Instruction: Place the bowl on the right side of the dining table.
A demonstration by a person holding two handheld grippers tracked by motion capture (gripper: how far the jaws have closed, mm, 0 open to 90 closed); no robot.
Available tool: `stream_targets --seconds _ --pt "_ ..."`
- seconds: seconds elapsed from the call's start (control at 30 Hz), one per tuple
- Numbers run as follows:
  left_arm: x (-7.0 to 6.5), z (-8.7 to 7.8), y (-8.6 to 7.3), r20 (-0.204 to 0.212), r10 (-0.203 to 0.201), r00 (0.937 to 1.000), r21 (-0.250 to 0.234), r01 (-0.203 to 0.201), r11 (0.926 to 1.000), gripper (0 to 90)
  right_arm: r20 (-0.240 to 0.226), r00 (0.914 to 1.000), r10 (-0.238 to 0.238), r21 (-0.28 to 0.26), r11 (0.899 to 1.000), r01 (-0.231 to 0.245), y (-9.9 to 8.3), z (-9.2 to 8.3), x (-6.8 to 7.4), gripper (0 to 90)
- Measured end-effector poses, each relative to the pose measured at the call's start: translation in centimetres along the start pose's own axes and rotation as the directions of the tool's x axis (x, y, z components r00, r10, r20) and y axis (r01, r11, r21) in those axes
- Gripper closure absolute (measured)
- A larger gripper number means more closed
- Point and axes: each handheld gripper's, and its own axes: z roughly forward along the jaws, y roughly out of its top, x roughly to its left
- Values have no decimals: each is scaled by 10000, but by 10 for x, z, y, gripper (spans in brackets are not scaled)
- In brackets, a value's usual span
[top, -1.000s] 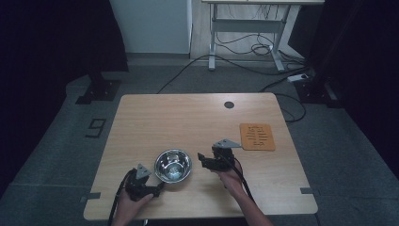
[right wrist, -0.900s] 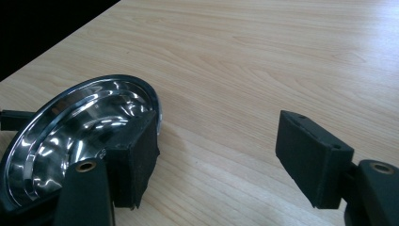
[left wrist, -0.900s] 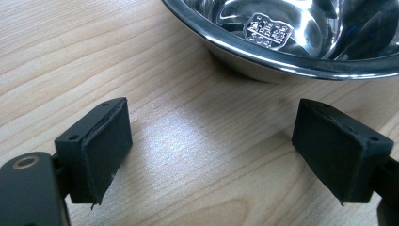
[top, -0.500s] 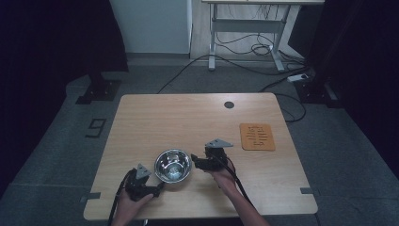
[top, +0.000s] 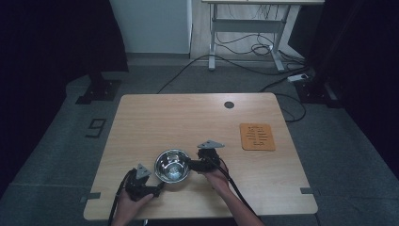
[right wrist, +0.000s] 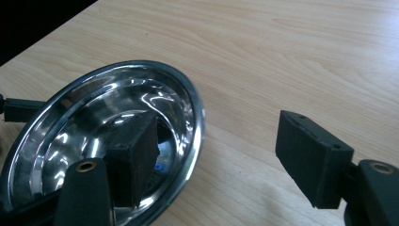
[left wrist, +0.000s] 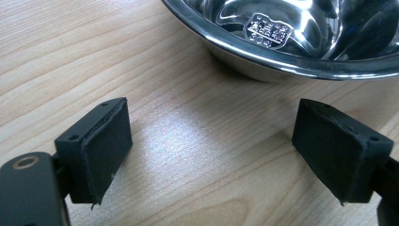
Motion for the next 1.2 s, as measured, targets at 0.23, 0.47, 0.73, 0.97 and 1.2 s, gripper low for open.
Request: stream_targets --seconds 0.23,0.47,0.73,0.97,1.2 --pt "0 0 0 7 0 10000 0 0 10000 120 -16 9999 -125 268 9996 125 -4 13 8 299" --pt "0 0 0 4 3 10000 -1 -3 10000 120 150 9996 -239 455 9987 232 -8 20 10 297" --pt "0 0 0 4 1 10000 -3 -1 10000 121 203 9994 -276 749 9968 260 -15 30 13 295" --pt "0 0 0 2 2 10000 -2 -2 10000 120 373 9989 -282 1008 9946 243 -18 37 13 295" --pt "0 0 0 -1 3 10000 -2 -3 10000 121 461 9983 -353 1158 9928 297 -17 39 14 341"
